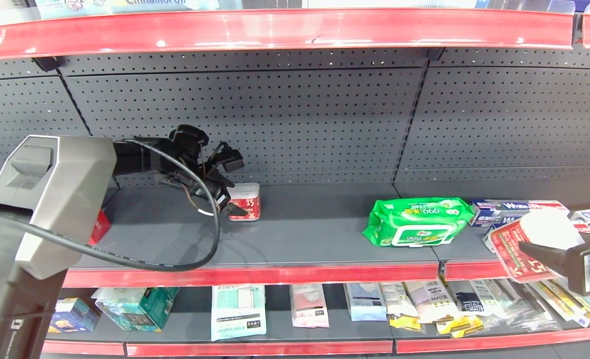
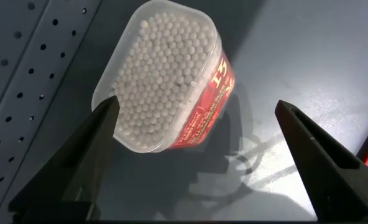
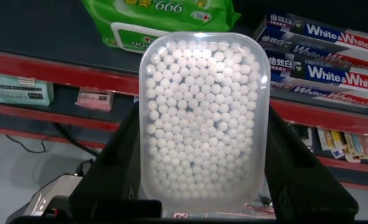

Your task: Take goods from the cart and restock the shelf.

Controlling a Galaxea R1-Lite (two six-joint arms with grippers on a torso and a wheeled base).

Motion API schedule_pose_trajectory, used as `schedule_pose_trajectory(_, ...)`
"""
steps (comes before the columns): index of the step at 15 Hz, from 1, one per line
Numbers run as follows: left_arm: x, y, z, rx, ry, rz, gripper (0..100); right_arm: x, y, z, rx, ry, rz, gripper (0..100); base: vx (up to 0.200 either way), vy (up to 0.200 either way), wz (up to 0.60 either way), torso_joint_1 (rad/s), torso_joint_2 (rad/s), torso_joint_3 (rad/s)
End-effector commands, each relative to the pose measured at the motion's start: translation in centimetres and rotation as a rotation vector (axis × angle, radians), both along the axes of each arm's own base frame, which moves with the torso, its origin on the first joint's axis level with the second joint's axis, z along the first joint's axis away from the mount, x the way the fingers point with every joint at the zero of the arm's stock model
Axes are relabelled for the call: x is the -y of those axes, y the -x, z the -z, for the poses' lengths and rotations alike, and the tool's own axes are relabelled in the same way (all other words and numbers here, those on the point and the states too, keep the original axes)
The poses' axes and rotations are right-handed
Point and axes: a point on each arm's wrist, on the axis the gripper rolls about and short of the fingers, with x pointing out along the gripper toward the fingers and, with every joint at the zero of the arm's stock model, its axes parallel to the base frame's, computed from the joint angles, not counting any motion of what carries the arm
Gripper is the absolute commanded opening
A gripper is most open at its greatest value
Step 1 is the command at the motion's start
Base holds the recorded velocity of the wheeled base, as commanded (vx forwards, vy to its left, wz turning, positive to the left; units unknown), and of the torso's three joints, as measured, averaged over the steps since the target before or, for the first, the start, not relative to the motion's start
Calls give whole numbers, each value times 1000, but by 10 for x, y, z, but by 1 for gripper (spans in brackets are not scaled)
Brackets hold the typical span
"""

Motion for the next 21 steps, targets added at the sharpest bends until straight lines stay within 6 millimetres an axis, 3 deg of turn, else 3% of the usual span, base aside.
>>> schedule_pose_trajectory(1,0,0,3,-10,3,-1,100,0,-2,1,-7,1,-2,0,0,0,0,0,0,0)
schedule_pose_trajectory(7,0,3,-12,5,13,-12,100,-1,-2,1,-7,0,-3,0,0,0,0,0,0,0)
schedule_pose_trajectory(10,-2,11,-36,20,9,-68,100,-1,-2,-1,0,0,-3,0,0,0,0,0,0,0)
schedule_pose_trajectory(21,7,17,-54,39,33,-74,100,0,-1,-1,0,0,-3,0,0,0,0,0,0,0)
